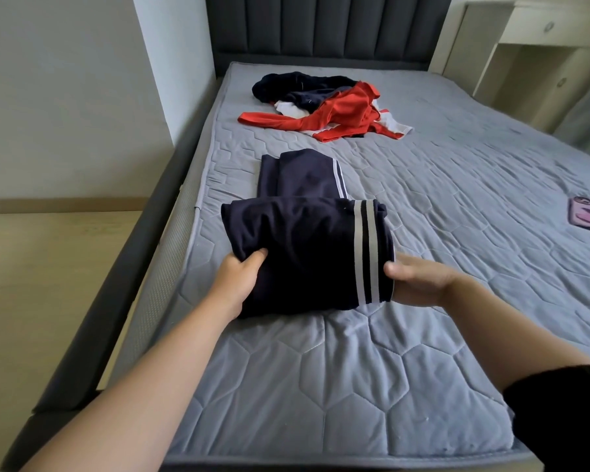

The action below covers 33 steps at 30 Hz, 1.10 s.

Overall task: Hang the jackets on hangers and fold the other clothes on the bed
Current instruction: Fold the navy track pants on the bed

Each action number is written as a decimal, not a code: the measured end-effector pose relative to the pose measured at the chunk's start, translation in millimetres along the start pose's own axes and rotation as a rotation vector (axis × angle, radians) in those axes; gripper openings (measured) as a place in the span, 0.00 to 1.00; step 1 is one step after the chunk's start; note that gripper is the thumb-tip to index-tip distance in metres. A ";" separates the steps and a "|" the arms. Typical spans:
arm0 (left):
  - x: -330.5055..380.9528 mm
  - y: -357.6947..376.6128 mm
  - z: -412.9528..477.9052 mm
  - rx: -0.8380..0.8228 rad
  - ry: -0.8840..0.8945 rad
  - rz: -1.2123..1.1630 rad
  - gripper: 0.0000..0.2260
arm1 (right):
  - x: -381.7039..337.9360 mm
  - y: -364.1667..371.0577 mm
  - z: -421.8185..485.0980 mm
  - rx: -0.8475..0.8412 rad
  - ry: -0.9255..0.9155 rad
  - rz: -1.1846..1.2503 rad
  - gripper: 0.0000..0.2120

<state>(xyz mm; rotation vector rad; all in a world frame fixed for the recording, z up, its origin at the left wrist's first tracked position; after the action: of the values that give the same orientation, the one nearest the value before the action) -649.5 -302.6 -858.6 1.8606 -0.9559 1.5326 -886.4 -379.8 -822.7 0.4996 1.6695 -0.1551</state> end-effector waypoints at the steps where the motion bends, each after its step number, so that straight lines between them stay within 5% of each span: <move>1: -0.4 0.7 -0.1 -0.013 -0.010 0.006 0.03 | 1.0 -2.0 -0.4 0.019 0.020 -0.049 0.33; 7: 6.3 10.3 -11.1 -0.313 -0.173 0.094 0.08 | 8.5 -27.0 -5.4 0.344 0.070 0.034 0.17; 13: 15.1 10.6 -28.1 -0.633 -0.290 -0.111 0.09 | 1.7 -25.7 -10.0 0.396 0.098 0.060 0.12; 19: -24.9 -1.9 -15.7 -0.373 -0.414 0.022 0.14 | 36.9 -29.2 8.1 0.801 0.162 -0.134 0.09; 23: -21.8 2.3 -3.9 -0.197 -0.268 0.107 0.20 | 49.4 -33.1 9.2 1.015 0.255 -0.259 0.11; 29: -13.6 6.3 0.8 -0.253 -0.066 0.214 0.14 | 42.2 -30.9 -10.5 1.225 0.139 -0.323 0.07; 33: -20.3 7.0 -1.1 -0.147 -0.016 0.626 0.34 | 49.3 -23.9 -10.5 1.164 0.267 -0.545 0.11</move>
<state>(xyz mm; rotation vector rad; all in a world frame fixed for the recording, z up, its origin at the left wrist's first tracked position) -657.8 -302.2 -878.4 1.5434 -1.7226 1.7212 -909.7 -385.6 -872.9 0.9207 1.8178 -1.5686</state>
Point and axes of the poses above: each hand's wrist, its own z-axis towards the middle knuckle, its own y-axis out of the palm, x = y × z, the point moved 7 cm from there along z, towards the middle knuckle, and after that the axes turned 3 degrees about -y, right-handed, at the moved point
